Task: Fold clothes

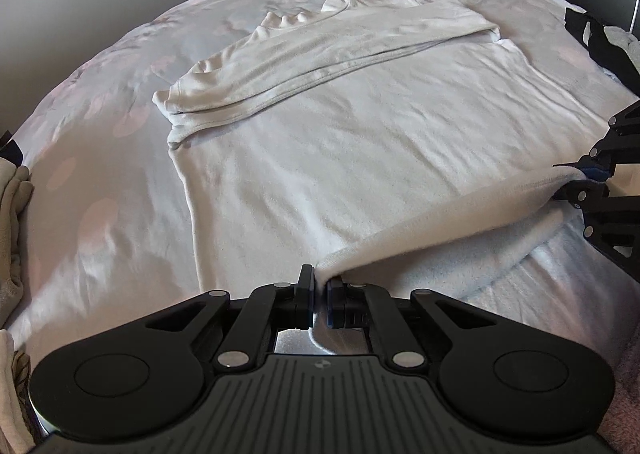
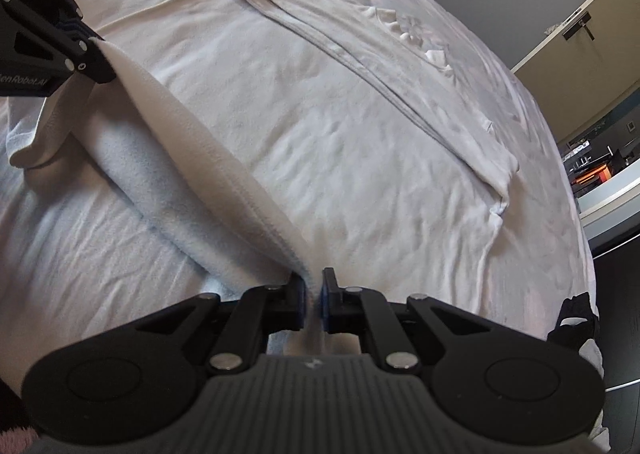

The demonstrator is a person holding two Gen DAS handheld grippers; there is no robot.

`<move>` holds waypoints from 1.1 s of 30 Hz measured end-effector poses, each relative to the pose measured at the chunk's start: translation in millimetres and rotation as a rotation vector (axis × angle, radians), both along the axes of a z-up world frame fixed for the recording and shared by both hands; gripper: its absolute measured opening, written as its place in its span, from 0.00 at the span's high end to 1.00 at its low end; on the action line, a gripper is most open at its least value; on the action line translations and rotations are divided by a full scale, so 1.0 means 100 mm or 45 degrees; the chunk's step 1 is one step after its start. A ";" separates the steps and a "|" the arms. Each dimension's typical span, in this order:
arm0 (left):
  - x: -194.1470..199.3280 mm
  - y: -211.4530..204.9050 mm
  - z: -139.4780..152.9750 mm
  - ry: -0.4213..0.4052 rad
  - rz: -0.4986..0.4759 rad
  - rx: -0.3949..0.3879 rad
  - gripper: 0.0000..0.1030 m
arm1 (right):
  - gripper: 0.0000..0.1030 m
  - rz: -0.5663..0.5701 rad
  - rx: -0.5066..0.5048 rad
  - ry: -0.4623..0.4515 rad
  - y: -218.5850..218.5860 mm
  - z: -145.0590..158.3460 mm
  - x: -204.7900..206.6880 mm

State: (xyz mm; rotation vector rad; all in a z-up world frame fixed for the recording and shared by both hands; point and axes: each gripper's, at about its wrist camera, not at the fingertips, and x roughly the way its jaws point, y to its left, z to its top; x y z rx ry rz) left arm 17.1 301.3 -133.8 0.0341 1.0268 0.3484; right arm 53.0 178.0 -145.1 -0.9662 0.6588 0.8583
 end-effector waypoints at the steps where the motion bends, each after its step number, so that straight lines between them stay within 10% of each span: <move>1: 0.03 0.01 -0.05 0.014 -0.001 -0.001 0.96 | 0.91 -0.010 -0.005 0.022 0.02 -0.02 0.05; 19: 0.04 0.23 -0.16 0.009 0.078 -0.108 0.90 | 0.58 -0.184 0.013 0.235 -0.29 0.16 0.87; 33: 0.03 0.21 -0.18 0.013 0.075 -0.097 0.90 | 0.48 -0.225 -0.129 0.016 -0.69 0.42 1.16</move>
